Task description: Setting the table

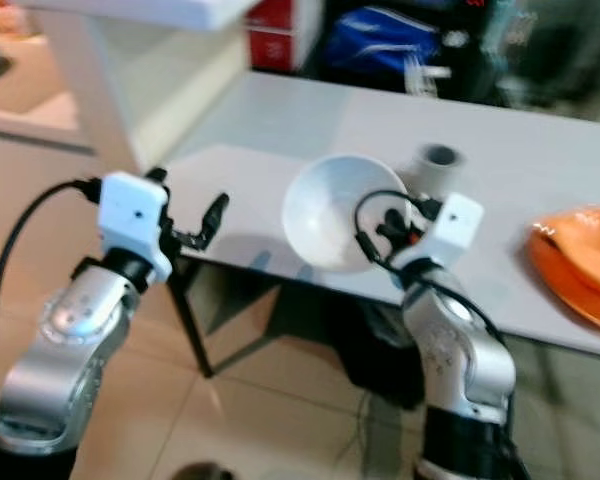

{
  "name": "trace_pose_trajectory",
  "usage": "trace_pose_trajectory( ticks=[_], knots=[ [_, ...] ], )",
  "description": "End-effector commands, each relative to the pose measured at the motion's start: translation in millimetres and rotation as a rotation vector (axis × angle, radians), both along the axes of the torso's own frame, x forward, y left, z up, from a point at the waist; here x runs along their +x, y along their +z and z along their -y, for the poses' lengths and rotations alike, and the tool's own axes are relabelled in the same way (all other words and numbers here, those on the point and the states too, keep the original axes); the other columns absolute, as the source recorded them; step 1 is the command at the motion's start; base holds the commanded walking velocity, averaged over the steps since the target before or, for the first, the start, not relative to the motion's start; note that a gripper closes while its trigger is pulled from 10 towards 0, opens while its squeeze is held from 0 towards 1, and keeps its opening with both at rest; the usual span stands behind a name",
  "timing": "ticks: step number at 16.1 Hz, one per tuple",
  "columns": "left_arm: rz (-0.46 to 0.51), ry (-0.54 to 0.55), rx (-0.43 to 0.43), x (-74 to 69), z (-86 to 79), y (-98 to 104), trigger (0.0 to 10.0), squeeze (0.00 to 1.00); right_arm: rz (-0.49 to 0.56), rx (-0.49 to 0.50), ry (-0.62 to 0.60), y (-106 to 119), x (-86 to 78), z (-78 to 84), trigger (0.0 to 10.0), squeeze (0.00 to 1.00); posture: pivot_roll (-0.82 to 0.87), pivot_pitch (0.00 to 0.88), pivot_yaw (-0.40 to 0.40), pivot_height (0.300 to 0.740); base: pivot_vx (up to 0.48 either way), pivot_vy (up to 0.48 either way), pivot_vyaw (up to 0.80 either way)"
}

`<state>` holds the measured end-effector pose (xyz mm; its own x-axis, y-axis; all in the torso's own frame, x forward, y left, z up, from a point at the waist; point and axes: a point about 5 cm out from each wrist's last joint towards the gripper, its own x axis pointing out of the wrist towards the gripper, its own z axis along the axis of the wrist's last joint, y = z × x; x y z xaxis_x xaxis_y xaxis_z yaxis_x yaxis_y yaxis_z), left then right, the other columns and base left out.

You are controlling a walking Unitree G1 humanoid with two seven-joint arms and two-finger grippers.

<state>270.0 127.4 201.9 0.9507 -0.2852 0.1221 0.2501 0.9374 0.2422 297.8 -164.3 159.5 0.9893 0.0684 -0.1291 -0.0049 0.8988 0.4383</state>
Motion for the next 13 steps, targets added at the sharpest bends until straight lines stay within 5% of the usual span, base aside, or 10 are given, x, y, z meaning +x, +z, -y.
trace_pose_trajectory(
  ticks=[1,13],
  knots=[
    [-0.011,0.015,0.003,0.5,-4.6,-0.4,10.0,0.00,0.031,0.015,0.051,7.9,2.8,-9.0,10.0,0.00,0.00,0.078,-0.041,0.740,0.458,0.000,0.00],
    [-0.031,-0.030,-0.003,-1.3,0.2,-0.1,10.0,0.00,-0.025,0.102,0.002,0.1,22.1,-10.3,10.0,0.00,0.00,0.084,-0.041,0.740,0.405,0.000,0.00]
  ],
)
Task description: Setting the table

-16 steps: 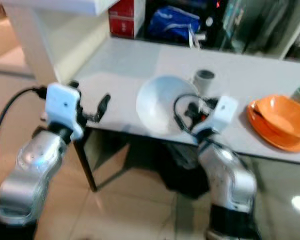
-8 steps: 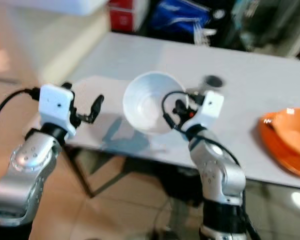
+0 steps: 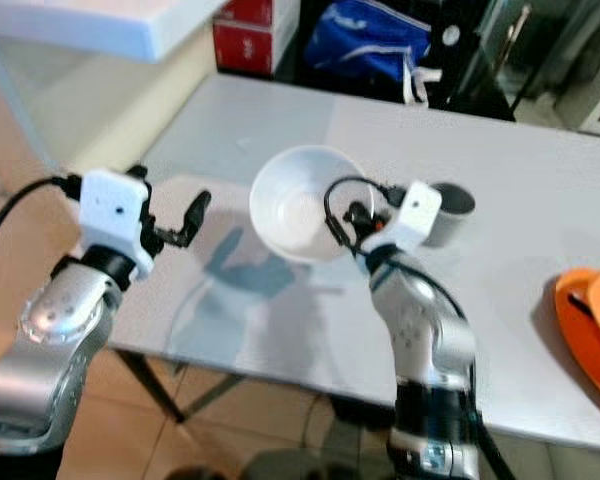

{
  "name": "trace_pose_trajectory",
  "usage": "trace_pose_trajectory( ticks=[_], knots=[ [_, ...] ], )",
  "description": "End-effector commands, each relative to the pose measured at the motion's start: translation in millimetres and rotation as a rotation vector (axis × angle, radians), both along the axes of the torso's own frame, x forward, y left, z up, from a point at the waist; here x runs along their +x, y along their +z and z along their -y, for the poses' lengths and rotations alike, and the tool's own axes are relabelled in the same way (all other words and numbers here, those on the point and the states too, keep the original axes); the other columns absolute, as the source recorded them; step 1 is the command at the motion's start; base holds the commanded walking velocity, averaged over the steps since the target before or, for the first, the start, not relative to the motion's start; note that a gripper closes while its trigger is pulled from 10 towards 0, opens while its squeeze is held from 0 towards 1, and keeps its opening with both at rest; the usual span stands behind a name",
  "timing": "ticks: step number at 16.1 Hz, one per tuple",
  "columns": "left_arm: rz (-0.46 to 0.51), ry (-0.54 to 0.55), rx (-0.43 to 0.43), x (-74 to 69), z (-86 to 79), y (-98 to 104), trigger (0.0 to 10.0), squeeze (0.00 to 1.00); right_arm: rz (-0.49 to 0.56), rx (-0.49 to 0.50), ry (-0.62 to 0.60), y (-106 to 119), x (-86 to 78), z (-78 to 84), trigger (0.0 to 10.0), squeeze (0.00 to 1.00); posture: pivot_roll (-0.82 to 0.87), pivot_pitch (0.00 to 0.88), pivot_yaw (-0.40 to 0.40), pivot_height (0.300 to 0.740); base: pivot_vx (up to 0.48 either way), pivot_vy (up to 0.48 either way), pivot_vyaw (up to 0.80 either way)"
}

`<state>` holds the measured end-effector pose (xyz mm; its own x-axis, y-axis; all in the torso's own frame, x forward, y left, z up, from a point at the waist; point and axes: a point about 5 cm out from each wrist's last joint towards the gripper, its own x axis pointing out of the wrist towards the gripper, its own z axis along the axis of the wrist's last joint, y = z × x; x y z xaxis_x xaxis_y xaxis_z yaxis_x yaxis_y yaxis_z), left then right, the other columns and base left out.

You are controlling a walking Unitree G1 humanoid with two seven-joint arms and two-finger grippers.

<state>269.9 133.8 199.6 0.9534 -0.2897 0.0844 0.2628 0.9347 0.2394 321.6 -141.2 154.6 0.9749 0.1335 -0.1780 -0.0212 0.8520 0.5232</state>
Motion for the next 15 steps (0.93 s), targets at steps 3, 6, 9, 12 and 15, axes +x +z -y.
trace_pose_trajectory(
  ticks=[3,6,9,12,15],
  knots=[
    [-0.060,-0.151,0.042,-10.4,13.0,-8.4,10.0,0.00,-0.046,-0.025,0.044,-5.7,16.2,0.5,10.0,0.00,0.01,0.084,-0.043,0.740,0.000,0.000,0.00],
    [-0.110,-0.238,0.053,-20.4,14.4,-13.7,10.0,0.00,-0.097,0.017,0.038,-12.6,41.3,-1.6,10.0,0.00,0.02,0.084,-0.051,0.740,0.000,0.000,0.00],
    [-0.144,-0.280,0.049,-23.7,15.7,-15.9,10.0,0.00,-0.135,0.031,0.030,-18.1,55.1,-3.6,10.0,0.00,0.03,0.083,-0.056,0.740,0.000,0.000,0.00],
    [-0.194,-0.351,0.052,-31.7,19.1,-20.6,10.0,0.00,-0.148,0.028,0.020,-20.6,64.2,-5.9,10.0,0.00,0.04,0.082,-0.060,0.740,0.000,0.000,0.00],
    [-0.225,-0.379,0.057,-35.2,20.8,-23.8,10.0,0.00,-0.174,0.063,-0.044,-22.8,69.3,-0.1,10.0,0.00,0.04,0.080,-0.060,0.740,0.000,0.000,0.00]
  ],
)
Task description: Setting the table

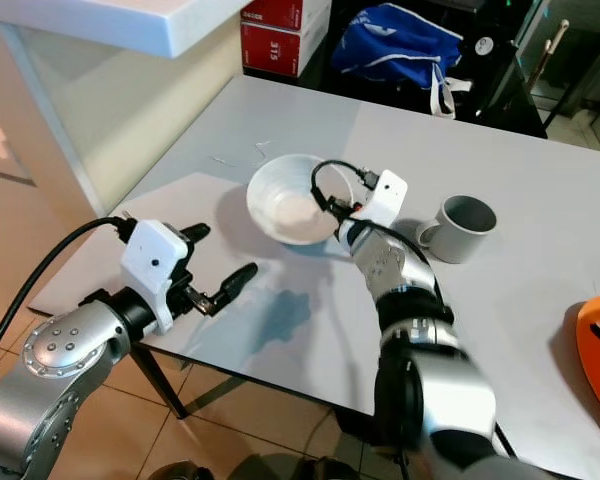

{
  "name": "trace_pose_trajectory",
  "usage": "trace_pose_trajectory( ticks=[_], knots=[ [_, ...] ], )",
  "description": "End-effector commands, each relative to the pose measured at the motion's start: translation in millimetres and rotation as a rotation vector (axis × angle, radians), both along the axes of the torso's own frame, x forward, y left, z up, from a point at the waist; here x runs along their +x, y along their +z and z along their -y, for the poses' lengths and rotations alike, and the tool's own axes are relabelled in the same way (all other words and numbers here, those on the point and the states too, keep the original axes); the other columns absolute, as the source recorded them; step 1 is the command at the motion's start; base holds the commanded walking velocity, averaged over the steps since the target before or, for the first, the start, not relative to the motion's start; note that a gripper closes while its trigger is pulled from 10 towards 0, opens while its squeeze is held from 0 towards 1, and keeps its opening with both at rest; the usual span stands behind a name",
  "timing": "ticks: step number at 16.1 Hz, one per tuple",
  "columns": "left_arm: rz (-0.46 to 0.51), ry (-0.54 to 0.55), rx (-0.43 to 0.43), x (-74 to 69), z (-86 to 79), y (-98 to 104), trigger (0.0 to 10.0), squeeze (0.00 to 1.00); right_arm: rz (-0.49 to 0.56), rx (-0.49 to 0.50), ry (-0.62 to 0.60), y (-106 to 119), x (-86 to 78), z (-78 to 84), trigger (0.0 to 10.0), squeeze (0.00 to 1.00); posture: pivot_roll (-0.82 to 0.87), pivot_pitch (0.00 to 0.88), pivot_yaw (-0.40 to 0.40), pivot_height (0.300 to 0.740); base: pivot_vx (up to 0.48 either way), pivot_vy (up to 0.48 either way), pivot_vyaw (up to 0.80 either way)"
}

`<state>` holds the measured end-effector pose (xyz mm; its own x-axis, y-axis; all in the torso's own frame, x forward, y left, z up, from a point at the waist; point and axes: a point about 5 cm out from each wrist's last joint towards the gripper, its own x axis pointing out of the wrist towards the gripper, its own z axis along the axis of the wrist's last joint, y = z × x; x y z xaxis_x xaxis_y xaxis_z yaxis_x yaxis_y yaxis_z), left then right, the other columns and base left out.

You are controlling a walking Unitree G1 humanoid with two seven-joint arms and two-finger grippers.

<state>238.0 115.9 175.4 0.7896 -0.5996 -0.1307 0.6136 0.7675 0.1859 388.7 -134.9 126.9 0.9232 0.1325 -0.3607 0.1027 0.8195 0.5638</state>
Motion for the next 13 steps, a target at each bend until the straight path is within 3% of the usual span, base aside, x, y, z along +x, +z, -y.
trace_pose_trajectory(
  ticks=[1,2,7,13],
  knots=[
    [-0.011,-0.032,0.007,-3.6,3.3,0.2,10.0,0.00,0.007,0.005,-0.052,3.7,2.6,9.1,10.0,0.00,0.04,0.079,-0.060,0.740,0.000,0.000,0.00],
    [-0.012,-0.033,0.008,-3.3,3.3,1.3,10.0,0.00,-0.037,0.011,-0.072,1.2,3.1,12.6,10.0,1.00,0.04,0.078,-0.060,0.740,0.000,0.000,0.00],
    [-0.010,-0.034,0.007,-2.9,3.2,2.6,10.0,0.00,-0.088,0.065,-0.096,1.3,3.5,19.7,10.0,1.00,0.04,0.078,-0.058,0.740,0.000,0.000,0.00],
    [-0.005,-0.031,0.009,-2.6,2.2,4.5,10.0,0.00,-0.054,0.062,-0.088,21.5,9.9,29.1,10.0,1.00,0.04,0.078,-0.056,0.740,0.000,0.000,0.00]
  ],
)
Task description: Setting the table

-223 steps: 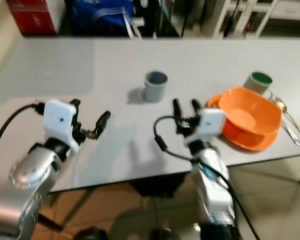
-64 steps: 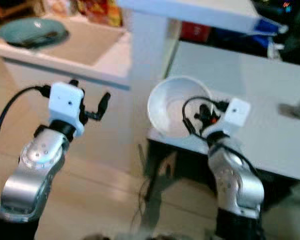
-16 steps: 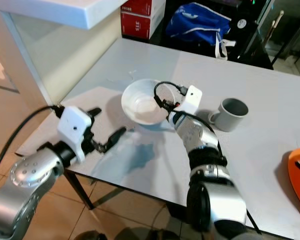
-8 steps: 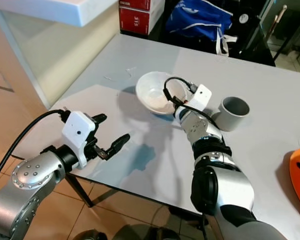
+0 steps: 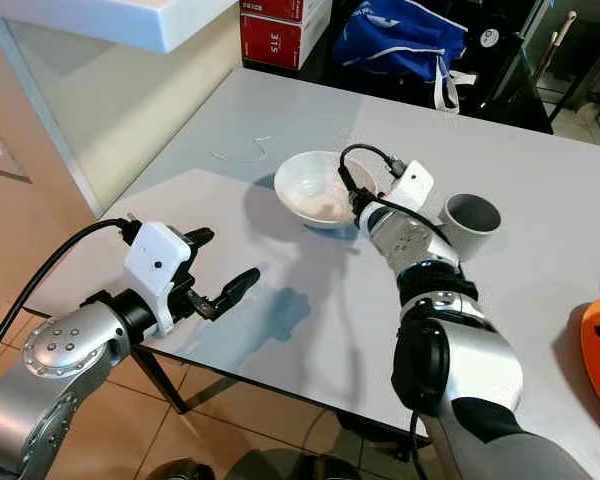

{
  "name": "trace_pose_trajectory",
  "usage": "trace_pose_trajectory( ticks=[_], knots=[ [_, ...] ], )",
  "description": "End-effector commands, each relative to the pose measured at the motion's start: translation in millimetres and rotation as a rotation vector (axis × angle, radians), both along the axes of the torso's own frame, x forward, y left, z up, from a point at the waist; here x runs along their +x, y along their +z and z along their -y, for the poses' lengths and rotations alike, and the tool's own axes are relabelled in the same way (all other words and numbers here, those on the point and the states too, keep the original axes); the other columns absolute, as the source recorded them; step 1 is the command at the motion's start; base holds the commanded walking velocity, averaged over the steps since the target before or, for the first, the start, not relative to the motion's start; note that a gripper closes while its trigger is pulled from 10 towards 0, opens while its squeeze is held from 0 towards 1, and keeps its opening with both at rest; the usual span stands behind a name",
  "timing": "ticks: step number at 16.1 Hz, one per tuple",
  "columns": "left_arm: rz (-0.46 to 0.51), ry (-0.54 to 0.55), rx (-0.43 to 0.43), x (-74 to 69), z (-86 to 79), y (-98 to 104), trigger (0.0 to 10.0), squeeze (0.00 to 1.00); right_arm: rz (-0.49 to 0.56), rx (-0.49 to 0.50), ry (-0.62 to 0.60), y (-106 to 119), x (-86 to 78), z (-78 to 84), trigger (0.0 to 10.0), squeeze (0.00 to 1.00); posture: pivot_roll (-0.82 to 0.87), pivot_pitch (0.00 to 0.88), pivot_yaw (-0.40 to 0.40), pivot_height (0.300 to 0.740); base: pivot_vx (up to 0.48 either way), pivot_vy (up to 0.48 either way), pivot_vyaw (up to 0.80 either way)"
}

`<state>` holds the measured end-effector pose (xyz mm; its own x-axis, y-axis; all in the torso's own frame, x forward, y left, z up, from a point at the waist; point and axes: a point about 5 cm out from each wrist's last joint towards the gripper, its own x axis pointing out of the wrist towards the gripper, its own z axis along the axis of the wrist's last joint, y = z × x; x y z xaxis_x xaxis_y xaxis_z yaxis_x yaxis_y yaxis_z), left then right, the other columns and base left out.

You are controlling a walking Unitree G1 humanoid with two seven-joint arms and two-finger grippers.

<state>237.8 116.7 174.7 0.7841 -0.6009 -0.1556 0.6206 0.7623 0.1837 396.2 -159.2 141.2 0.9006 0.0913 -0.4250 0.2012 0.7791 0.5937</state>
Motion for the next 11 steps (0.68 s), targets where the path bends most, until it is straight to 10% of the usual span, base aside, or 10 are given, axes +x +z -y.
trace_pose_trajectory(
  ticks=[1,2,6,7,9,11],
  knots=[
    [0.016,-0.026,-0.004,-2.4,2.7,5.1,10.0,0.00,0.025,0.004,-0.015,10.9,2.9,6.5,10.0,1.00,0.04,0.078,-0.056,0.740,0.000,0.000,0.00],
    [0.017,-0.024,-0.002,-2.5,2.4,5.0,10.0,0.00,0.013,-0.012,0.004,14.1,2.5,8.5,10.0,0.00,0.03,0.075,-0.055,0.740,0.000,0.000,0.00],
    [0.059,0.067,0.009,0.0,-1.3,5.4,10.0,0.00,0.139,-0.085,-0.007,44.9,-21.2,24.5,10.0,0.00,0.03,0.067,-0.059,0.740,0.000,0.000,0.00],
    [0.123,0.180,-0.033,5.4,-5.9,12.6,10.0,0.00,0.531,-0.185,0.037,84.0,-52.8,19.1,10.0,0.00,0.02,0.063,-0.051,0.740,0.000,0.480,0.00],
    [0.161,0.235,-0.056,7.5,-8.6,18.1,10.0,0.00,0.692,-0.370,0.195,89.6,-81.8,-3.8,10.0,0.00,0.01,0.061,-0.041,0.740,0.000,0.480,0.00],
    [0.171,0.209,-0.043,5.1,-7.1,19.3,10.0,0.00,0.702,-0.333,0.284,76.4,-100.5,-14.1,10.0,0.00,0.02,0.069,-0.038,0.740,0.000,0.480,0.00]
  ],
)
